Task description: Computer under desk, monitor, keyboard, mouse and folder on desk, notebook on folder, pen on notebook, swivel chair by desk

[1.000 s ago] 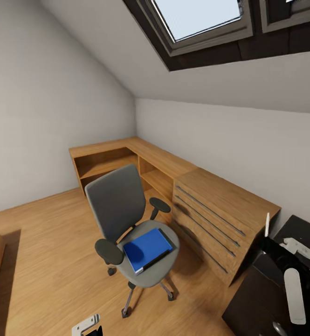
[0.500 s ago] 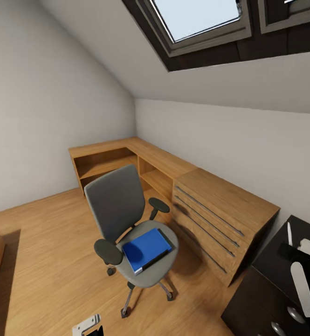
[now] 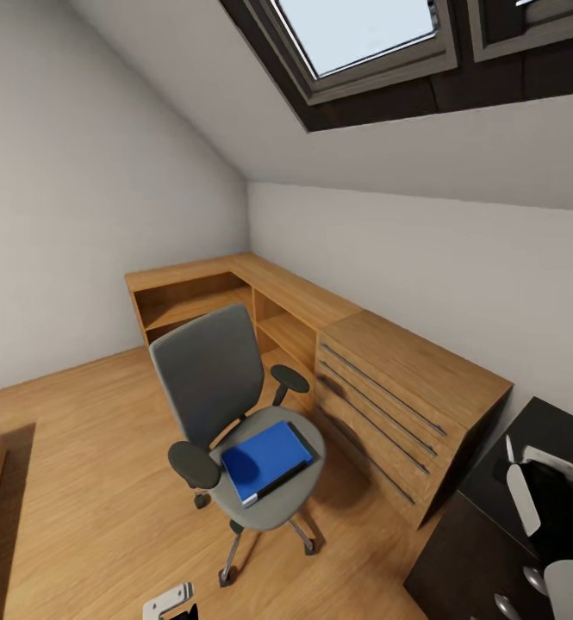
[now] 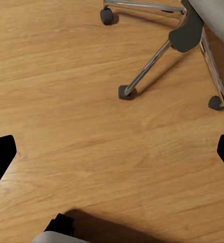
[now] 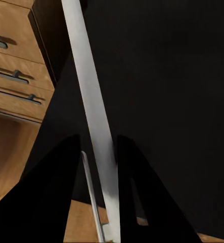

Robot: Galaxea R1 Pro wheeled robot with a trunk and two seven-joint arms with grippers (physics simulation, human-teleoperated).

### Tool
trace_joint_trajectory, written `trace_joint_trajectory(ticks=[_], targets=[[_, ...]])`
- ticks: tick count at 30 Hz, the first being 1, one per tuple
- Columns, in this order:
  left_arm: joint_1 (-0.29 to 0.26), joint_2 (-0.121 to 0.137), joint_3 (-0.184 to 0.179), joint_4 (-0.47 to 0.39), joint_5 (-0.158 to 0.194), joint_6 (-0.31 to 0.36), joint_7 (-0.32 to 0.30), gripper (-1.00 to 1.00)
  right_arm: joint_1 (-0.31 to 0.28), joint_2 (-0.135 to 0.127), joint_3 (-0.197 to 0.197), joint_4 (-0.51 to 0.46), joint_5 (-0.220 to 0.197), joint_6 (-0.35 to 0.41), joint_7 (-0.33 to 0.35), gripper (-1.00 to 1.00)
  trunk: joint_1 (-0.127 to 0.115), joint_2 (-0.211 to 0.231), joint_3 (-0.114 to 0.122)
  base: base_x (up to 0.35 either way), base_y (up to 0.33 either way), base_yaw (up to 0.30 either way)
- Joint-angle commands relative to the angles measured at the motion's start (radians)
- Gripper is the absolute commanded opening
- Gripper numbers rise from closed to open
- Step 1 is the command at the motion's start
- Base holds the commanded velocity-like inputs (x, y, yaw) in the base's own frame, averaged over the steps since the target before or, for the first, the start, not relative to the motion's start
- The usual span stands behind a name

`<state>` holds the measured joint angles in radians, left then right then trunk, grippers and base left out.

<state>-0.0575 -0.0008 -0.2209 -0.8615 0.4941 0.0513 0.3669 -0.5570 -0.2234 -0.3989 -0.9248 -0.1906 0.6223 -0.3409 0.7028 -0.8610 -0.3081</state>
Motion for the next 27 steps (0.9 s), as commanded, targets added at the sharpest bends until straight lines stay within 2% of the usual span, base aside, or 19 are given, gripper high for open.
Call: trace_joint_trajectory(ticks=[1,5,13,17,18,21,27], targets=[[-0.001,0.001,-0.003,-0.002,0.004,0.004,0.007,1.00,-0.007,-0.001,0.001,0.010,0.003,0.002,-0.008,-1.00,0.000,-0.001,-0.001,0.000,0.000,0.000],[0.000,0.000,-0.003,-0.002,0.004,0.004,0.007,1.00,-0.027,-0.005,0.001,0.060,0.028,-0.003,-0.006,-1.00,0.000,-0.001,-0.001,0.000,0.000,0.000],[0.000,-0.001,-0.003,-0.002,0.004,0.004,0.007,1.00,-0.075,-0.017,0.002,0.170,0.054,-0.050,-0.006,-1.00,0.000,-0.001,-0.001,0.000,0.000,0.000],[0.000,-0.001,-0.003,-0.002,0.003,0.004,0.007,1.00,-0.093,-0.020,0.002,0.216,0.059,-0.077,-0.006,-1.00,0.000,-0.001,-0.001,0.000,0.000,0.000],[-0.001,-0.001,-0.003,-0.002,0.003,0.004,0.007,1.00,-0.112,-0.030,0.002,0.263,0.061,-0.097,-0.005,-1.00,0.000,-0.001,-0.001,0.000,0.000,0.000],[0.000,-0.001,-0.003,-0.002,0.003,0.004,0.007,1.00,-0.130,-0.040,0.003,0.312,0.062,-0.124,-0.005,-1.00,0.000,-0.001,-0.001,0.000,0.000,0.000],[0.000,-0.001,-0.003,-0.002,0.003,0.004,0.007,1.00,-0.148,-0.047,0.003,0.349,0.072,-0.140,-0.005,-1.00,0.000,-0.001,-0.001,0.000,0.000,0.000]])
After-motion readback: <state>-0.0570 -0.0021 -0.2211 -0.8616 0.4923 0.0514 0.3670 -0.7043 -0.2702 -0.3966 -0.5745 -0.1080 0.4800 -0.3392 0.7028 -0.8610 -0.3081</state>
